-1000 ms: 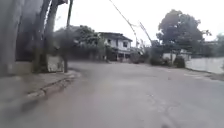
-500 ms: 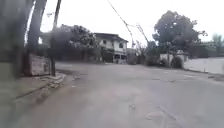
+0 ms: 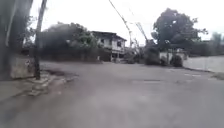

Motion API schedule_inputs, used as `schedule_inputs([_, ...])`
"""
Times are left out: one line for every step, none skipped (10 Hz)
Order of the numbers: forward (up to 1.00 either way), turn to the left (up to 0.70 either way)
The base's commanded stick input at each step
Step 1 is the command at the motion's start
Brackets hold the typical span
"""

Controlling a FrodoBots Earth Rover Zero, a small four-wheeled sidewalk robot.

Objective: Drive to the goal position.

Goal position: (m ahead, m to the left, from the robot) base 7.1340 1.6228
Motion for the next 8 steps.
schedule_inputs([1.0,0.0])
schedule_inputs([1.0,0.0])
schedule_inputs([1.0,-0.02])
schedule_inputs([1.0,-0.02])
schedule_inputs([1.0,-0.02])
schedule_inputs([1.0,-0.02])
schedule_inputs([1.0,-0.02])
schedule_inputs([1.0,-0.02])
